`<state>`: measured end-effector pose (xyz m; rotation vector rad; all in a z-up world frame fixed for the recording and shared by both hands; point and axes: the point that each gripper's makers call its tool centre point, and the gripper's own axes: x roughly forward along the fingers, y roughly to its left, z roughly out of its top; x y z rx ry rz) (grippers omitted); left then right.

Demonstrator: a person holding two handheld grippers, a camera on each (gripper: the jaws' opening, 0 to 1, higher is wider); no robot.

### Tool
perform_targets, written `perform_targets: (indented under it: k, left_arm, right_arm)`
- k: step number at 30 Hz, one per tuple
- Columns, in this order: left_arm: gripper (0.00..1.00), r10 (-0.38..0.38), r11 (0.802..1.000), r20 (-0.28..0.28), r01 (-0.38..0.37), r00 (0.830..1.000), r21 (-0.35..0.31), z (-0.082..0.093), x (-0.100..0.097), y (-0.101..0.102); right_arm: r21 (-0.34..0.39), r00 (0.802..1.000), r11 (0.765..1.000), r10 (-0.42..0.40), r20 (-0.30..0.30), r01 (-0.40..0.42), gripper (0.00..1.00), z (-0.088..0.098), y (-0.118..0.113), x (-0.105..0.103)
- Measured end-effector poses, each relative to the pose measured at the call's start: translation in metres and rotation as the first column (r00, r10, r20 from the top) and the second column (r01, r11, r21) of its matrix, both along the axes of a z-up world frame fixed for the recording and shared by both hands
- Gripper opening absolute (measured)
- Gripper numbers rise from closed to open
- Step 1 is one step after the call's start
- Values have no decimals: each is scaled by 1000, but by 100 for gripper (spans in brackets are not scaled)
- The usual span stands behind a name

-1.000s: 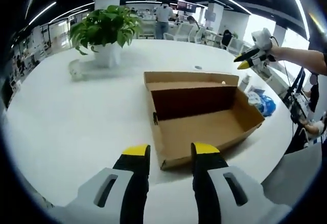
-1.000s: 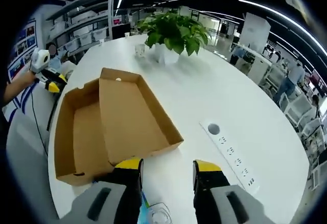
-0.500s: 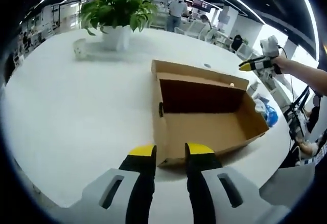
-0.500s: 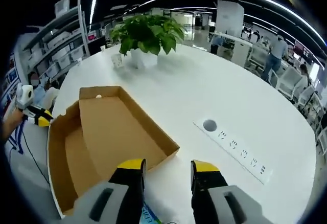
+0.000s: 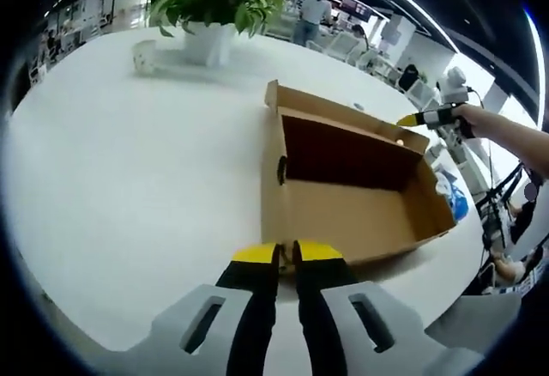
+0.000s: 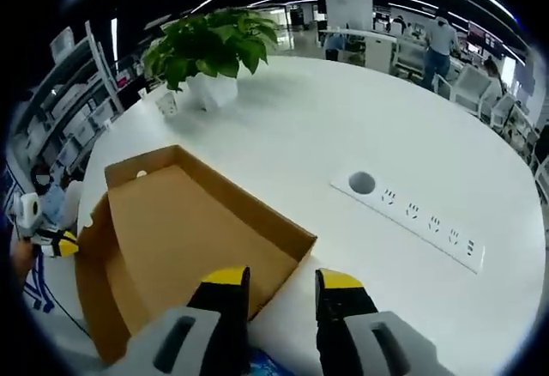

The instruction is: Operate the shoe box by opening the lid, removing the specified soft item, and placing it in the target area until the item is outside and the box remains undamaged.

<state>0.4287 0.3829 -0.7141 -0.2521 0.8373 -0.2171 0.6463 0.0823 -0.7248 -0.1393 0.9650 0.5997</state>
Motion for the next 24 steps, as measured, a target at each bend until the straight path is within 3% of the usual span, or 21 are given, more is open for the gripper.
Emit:
perform_targets:
  k: [5,8,9,20,24]
  left_arm:
    - [6,-7,1000,12,7,1000,12,0,0,-1]
    - [5,-5,1000,15,5,1000,9,0,0,-1]
    - [5,-9,1000,18,9,1000,13,0,-1,-1]
    - [5,-20,1000,17,19,1000,19,-1,-2,-1]
    - [5,-27,999,17,26,1000,26,0,-1,-1]
  right_arm:
    - [-28,999,999,-19,-30,18,17,-11,4,-5]
    - [-96,1000,995,-1,14,3,8,-11,-3,-2]
    - [-63,1000,998,-24,4,24,8,-9,1,-3]
    - [-18,991,992,-127,50,128,0,15,-3,-1]
    - [-15,991,993,-116,71,117,0,25,-4,-3]
